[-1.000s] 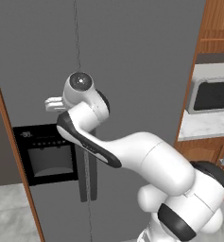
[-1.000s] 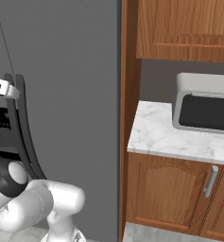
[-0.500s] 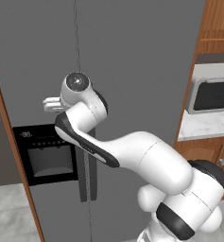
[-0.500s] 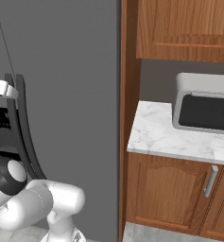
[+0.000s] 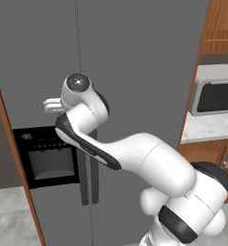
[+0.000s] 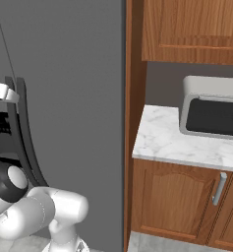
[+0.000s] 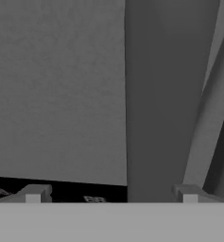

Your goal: Open the freezer door, pick up the ice cube tray from the freezer, and place it on the dining counter.

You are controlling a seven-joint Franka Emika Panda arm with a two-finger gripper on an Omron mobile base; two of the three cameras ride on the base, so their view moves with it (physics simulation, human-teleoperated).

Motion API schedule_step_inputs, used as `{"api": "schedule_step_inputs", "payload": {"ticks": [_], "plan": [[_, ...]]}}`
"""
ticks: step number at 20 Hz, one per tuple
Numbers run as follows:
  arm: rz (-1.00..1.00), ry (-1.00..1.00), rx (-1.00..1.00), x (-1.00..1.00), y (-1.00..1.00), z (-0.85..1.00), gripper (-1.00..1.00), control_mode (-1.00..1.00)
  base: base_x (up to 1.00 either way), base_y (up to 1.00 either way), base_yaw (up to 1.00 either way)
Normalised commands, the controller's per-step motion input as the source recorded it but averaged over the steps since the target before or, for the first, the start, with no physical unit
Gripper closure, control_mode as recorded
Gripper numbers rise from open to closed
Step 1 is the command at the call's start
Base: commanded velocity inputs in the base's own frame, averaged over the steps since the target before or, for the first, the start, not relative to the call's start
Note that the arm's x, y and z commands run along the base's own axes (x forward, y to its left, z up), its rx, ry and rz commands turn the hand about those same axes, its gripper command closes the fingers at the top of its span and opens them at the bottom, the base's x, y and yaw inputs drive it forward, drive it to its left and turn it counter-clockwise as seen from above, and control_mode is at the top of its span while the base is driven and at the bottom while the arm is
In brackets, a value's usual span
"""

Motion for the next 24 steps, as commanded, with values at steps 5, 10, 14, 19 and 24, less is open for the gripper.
{"api": "schedule_step_inputs", "payload": {"ticks": [5, 10, 14, 19, 24], "plan": [[0.00, 0.00, 0.00, 0.10, -0.17, 0.00, -1.00, -1.00, 0.00, 0.00, 0.00], [0.00, 0.00, 0.00, 0.03, -0.24, 0.00, -1.00, -1.00, 0.00, 0.00, 0.00], [0.00, 0.00, 0.00, 0.12, -0.18, 0.00, -1.00, -1.00, 0.00, 0.00, 0.00], [0.00, 0.00, 0.00, 0.28, 0.00, 0.00, -1.00, -1.00, 0.00, 0.00, 0.00], [0.00, 0.00, 0.00, 0.33, 0.00, -0.02, -1.00, -1.00, 0.00, 0.00, 0.00]]}}
